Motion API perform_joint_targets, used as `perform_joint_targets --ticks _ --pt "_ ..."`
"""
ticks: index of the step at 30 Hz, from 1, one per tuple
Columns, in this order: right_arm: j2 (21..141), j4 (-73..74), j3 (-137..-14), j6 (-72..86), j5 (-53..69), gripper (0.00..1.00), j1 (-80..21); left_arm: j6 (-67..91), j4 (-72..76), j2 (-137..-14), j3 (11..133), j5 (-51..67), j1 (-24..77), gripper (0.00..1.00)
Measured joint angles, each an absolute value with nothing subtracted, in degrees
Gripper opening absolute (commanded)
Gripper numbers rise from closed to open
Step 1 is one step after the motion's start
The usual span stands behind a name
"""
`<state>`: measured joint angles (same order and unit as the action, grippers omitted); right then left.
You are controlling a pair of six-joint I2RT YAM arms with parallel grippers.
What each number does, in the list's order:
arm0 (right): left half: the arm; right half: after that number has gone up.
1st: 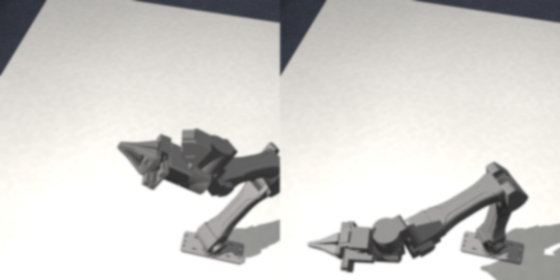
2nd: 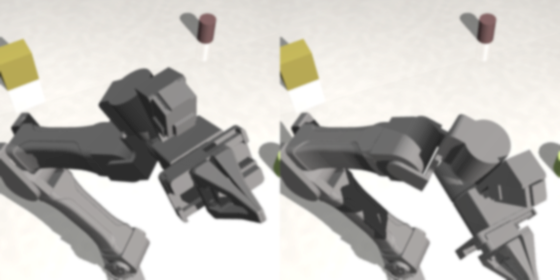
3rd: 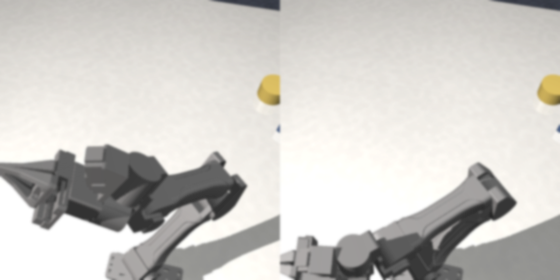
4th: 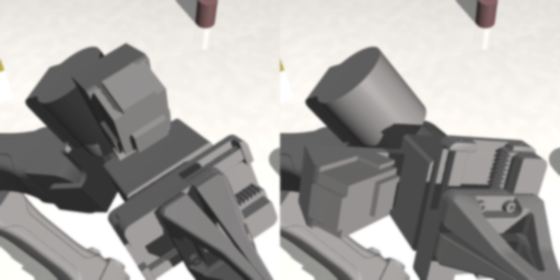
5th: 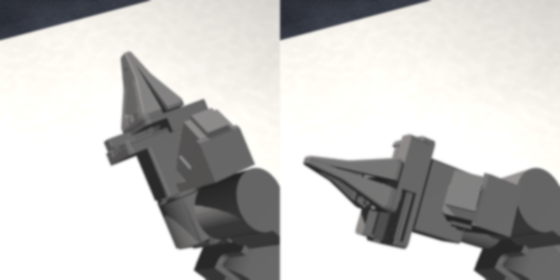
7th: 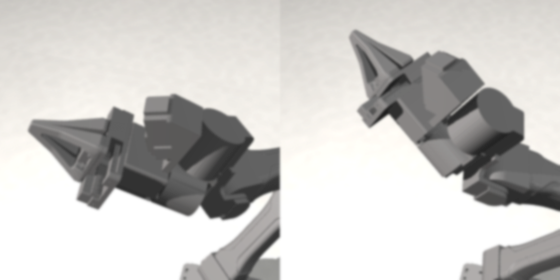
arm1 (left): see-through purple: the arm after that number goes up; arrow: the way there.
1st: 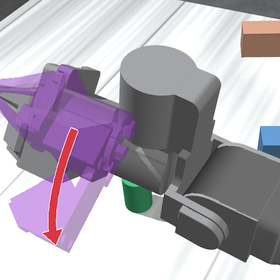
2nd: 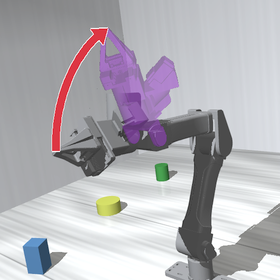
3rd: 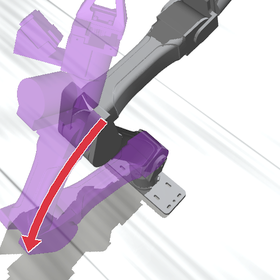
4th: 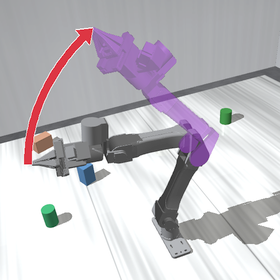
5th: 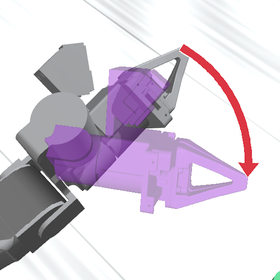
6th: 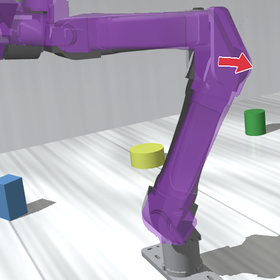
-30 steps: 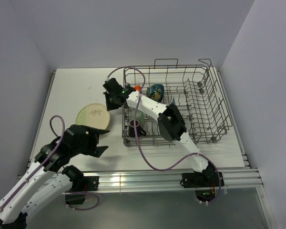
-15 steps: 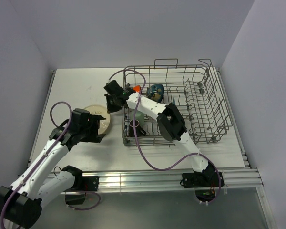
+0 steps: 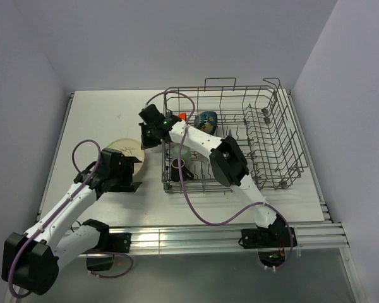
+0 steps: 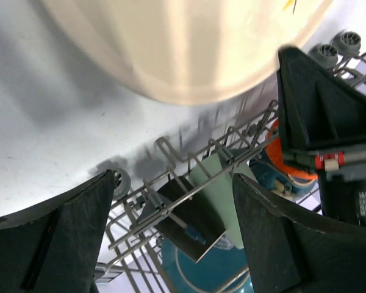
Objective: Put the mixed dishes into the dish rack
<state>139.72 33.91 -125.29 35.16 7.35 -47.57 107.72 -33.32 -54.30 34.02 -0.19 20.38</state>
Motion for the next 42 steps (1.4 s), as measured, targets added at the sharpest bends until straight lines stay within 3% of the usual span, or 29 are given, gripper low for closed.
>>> perform_joint_targets --ticks 42 --pt "133.9 34.3 -119.4 38.9 14.2 0.00 -46.3 101.7 -12.3 -60.8 22.3 1.7 6.9 0.84"
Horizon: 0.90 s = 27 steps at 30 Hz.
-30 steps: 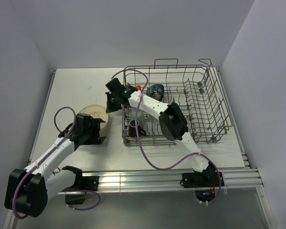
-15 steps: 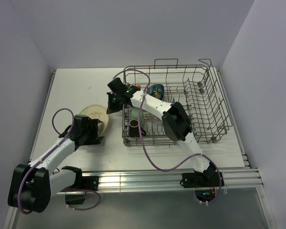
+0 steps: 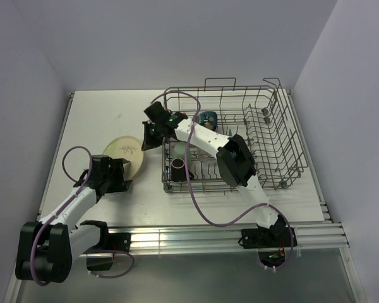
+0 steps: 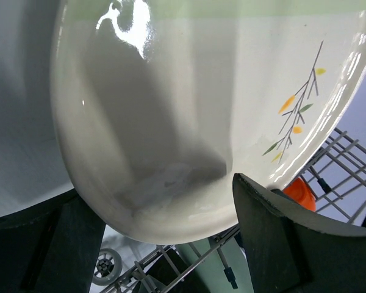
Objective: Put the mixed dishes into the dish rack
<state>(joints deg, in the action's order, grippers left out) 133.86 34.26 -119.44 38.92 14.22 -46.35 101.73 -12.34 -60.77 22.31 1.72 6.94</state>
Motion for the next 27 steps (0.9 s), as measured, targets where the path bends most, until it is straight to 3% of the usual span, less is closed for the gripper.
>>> perform_joint_targets --ticks 16,27 --pt "133.0 36.6 -119.2 37.0 16.4 0.00 -46.3 96.1 -8.9 -57.3 19.5 6.5 -0.6 0.74" --pt "134.2 43.8 -122.7 34.4 22.1 0.00 -46.3 86.3 -8.6 -54.0 21.8 6.8 -4.6 0.72"
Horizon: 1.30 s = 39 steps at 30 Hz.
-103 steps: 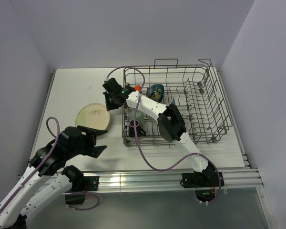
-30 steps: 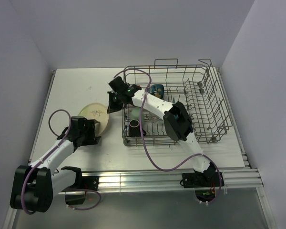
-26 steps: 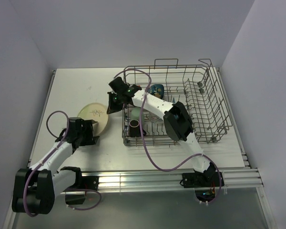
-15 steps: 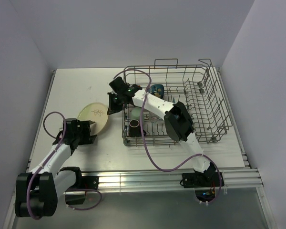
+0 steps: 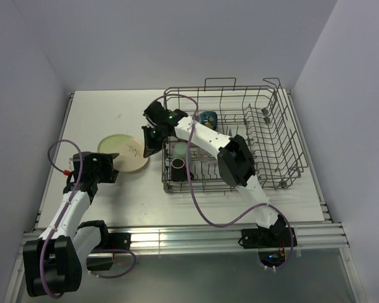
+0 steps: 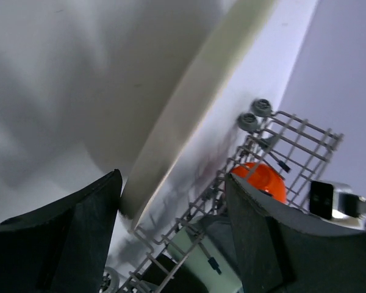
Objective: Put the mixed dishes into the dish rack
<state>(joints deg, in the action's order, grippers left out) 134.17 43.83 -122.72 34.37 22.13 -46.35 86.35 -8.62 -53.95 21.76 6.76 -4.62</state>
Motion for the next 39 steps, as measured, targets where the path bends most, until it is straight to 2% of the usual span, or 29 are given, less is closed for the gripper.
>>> perform_joint_targets --ticks 5,7,10,11,17,23,25,26,30,34,39 --pt "134.2 46.0 -123.0 33.3 24.4 0.00 -46.4 82.4 -6.1 -53.3 24.2 7.0 -5.7 0.68" --pt "134.2 46.2 -123.0 33.2 25.0 0.00 -46.4 81.8 -5.1 -53.4 24.2 7.5 -6.0 0.57" --pt "134.2 46.3 -123.0 33.1 25.4 0.00 -46.5 80.9 -3.4 -53.9 24.0 7.9 -6.2 0.28" --pt "134.2 46.3 -122.9 33.1 25.6 0.00 -46.5 80.6 -2.7 -54.5 23.8 8.0 -6.4 0.02" --pt "133.7 45.3 -121.6 32.4 25.7 0.00 -46.7 77.5 -0.8 -63.0 23.4 8.4 -7.6 0.00" --pt "131.0 43.8 -117.9 30.1 23.9 0.00 -47.1 76.0 -0.3 -64.0 22.9 8.3 -8.1 0.00" --pt "130.8 44.0 -117.7 29.6 23.1 0.15 -47.3 75.4 -0.9 -63.8 23.0 8.3 -8.1 0.00" --pt "130.8 44.3 -117.8 29.1 22.7 0.31 -47.4 75.1 -1.5 -63.5 23.2 8.3 -8.1 0.00" --pt "130.9 47.7 -119.7 27.3 20.6 0.76 -47.5 73.7 -5.6 -61.0 24.4 8.3 -8.2 0.00" --pt "131.9 53.5 -124.2 25.6 18.6 0.99 -47.5 71.8 -12.6 -59.0 28.4 8.1 -8.6 0.00" --pt "131.4 54.8 -129.7 23.9 18.2 1.00 -47.3 68.2 -20.7 -58.7 37.6 7.1 -9.4 0.00"
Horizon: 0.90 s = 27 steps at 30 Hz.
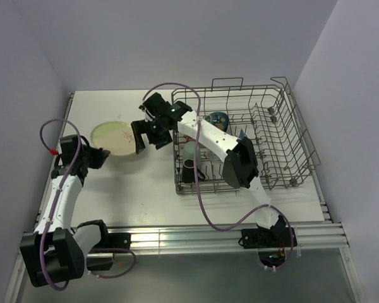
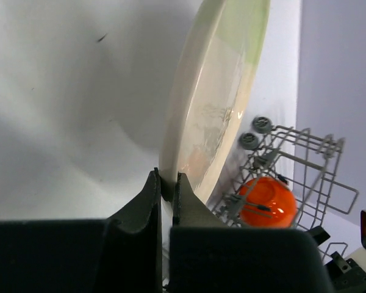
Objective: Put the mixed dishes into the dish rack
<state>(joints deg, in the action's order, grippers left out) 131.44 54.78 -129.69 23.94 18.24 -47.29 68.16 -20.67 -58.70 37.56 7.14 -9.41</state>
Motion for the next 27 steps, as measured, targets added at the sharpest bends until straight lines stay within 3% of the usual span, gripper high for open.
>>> perform_joint_targets --ticks 6,14,20,27 --pt "128.6 52.1 -130.5 23.3 23.5 1.00 -46.0 66.2 -23.4 -58.6 45.9 6.3 -9.7 0.00" --pt "128.4 51.0 -132.6 22.5 28.1 1.00 -47.0 65.2 -29.8 -56.9 47.3 6.3 -9.7 0.00" --pt "124.0 51.0 -132.5 20.2 23.4 1.00 -48.5 63.9 -37.8 -56.9 54.7 7.8 -9.7 0.00" --pt "109.4 51.4 -126.8 11.4 13.7 1.00 -50.3 62.2 -42.9 -54.2 65.1 13.3 -9.8 0.00"
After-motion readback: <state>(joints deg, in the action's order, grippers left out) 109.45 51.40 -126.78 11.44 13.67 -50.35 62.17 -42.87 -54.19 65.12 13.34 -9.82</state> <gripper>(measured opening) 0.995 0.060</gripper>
